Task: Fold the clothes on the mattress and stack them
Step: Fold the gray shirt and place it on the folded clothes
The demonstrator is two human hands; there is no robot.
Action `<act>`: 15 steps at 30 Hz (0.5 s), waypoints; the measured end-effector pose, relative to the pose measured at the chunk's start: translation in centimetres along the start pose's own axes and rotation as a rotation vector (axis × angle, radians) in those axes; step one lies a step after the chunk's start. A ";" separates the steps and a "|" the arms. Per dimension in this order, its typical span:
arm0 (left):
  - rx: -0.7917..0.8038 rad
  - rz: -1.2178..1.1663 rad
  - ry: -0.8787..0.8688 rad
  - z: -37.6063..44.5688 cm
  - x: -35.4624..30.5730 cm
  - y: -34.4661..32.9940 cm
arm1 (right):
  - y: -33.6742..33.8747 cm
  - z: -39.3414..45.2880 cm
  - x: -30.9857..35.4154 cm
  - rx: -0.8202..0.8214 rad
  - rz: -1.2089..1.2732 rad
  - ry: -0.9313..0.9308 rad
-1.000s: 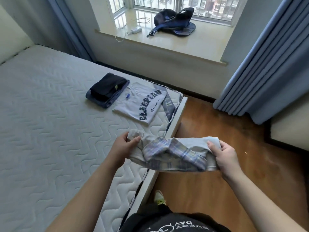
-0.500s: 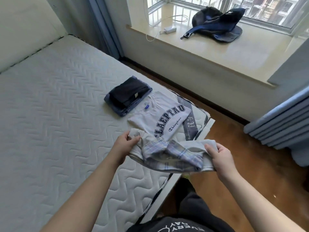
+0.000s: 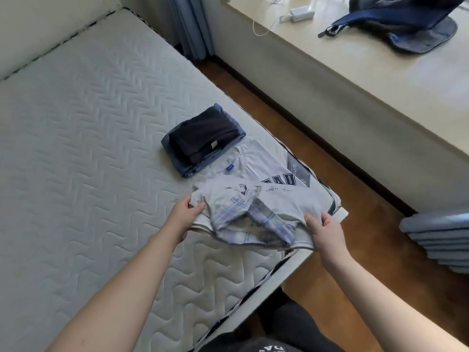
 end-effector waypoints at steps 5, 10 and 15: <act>-0.060 0.160 0.038 2.1 5.7 0.3 | -3.0 1.7 -6.4 0.054 -0.091 -0.177; -0.088 0.269 0.109 2.1 12.4 1.1 | -6.3 0.8 -13.7 0.087 -0.201 -0.339; -0.147 0.337 0.181 2.2 17.9 2.6 | -10.5 -1.2 -22.2 0.162 -0.100 -0.719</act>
Point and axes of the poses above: each hand's wrist, its own z-axis towards the middle knuckle, its own y-axis out of the back of the hand, x = y × z, the point moved 5 cm from there along z, towards the middle knuckle, and after that the axes turned 6 degrees about -y, right-handed, at the moved point
